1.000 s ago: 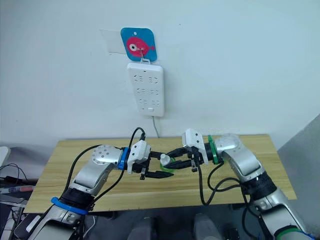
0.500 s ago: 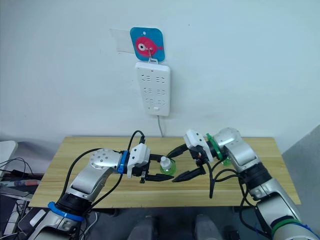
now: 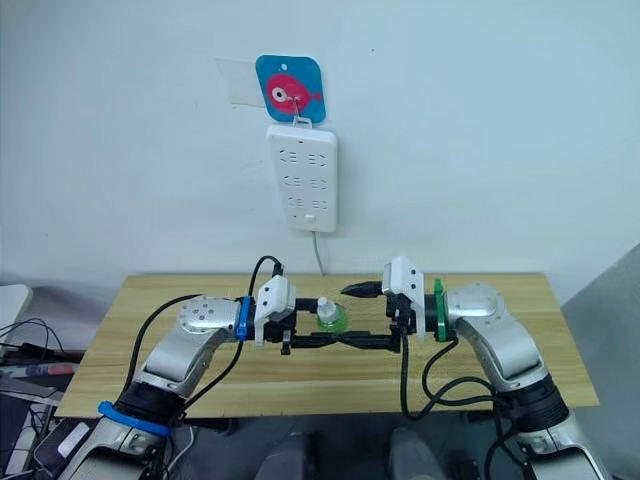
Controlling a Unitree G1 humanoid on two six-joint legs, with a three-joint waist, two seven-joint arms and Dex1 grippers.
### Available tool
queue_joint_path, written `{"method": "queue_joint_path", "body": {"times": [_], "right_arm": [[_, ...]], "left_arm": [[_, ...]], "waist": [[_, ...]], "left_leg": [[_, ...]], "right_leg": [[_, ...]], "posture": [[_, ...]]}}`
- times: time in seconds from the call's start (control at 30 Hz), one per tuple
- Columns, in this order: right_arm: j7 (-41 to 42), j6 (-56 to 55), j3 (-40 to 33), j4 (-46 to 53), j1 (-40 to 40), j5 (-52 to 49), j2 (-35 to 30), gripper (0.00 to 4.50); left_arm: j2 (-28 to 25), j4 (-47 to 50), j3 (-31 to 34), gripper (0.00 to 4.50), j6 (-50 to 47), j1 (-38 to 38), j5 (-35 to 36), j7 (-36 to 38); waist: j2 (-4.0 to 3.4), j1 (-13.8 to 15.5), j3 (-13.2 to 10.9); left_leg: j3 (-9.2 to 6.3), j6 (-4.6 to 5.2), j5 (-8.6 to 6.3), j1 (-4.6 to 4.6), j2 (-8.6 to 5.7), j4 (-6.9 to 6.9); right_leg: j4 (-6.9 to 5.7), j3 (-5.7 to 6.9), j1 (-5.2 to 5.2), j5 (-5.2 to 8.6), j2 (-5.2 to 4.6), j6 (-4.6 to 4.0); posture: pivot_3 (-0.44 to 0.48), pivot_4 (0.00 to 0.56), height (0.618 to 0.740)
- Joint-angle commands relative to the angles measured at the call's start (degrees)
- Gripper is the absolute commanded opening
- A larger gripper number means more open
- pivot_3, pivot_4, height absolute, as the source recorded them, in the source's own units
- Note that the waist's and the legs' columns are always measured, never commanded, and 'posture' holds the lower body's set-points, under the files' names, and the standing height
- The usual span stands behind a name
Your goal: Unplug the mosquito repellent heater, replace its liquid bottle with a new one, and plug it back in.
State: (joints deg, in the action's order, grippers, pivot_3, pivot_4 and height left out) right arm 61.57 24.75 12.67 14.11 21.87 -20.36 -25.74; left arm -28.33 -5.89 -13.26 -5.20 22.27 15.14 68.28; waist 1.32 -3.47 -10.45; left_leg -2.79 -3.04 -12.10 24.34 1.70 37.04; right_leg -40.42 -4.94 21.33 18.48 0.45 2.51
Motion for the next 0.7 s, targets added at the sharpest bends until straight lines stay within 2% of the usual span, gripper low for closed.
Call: {"method": "queue_joint_path", "body": {"times": [0.03, 0.57, 0.7], "right_arm": [[-2.75, 0.15, 1.0, 2.58, 0.39, 0.0, 1.4, 3.56], [-7.53, -1.31, 2.36, 0.03, 0.63, 1.23, 4.38, 3.56], [-6.82, -1.66, 2.76, -0.55, 0.26, 1.46, 3.72, 2.24]], "left_arm": [[0.91, 0.04, 0.65, 2.21, 0.91, 1.68, 0.31, -0.15], [1.66, 0.89, 0.67, 2.21, 0.94, 1.39, 0.21, -0.48], [1.6, 1.51, 0.55, 2.21, 1.04, 1.06, 0.21, -0.48]], "waist": [[0.0, -0.17, 0.05], [0.0, -1.36, 0.08], [0.01, -1.36, 0.19]], "left_leg": [[0.01, 0.0, 0.0, -0.01, 0.0, 0.0], [-0.06, -0.02, 0.02, -0.02, 0.01, 0.0], [-0.05, -0.04, 0.03, -0.03, 0.01, 0.0]], "right_leg": [[-0.03, 0.0, 0.0, 0.0, 0.01, 0.0], [-0.12, 0.0, 0.02, 0.0, 0.04, 0.0], [-0.14, 0.0, 0.02, 0.0, 0.04, 0.0]], "posture": [[-0.078, 0.109, 0.74], [-0.056, 0.098, 0.74], [-0.055, 0.092, 0.74]]}}
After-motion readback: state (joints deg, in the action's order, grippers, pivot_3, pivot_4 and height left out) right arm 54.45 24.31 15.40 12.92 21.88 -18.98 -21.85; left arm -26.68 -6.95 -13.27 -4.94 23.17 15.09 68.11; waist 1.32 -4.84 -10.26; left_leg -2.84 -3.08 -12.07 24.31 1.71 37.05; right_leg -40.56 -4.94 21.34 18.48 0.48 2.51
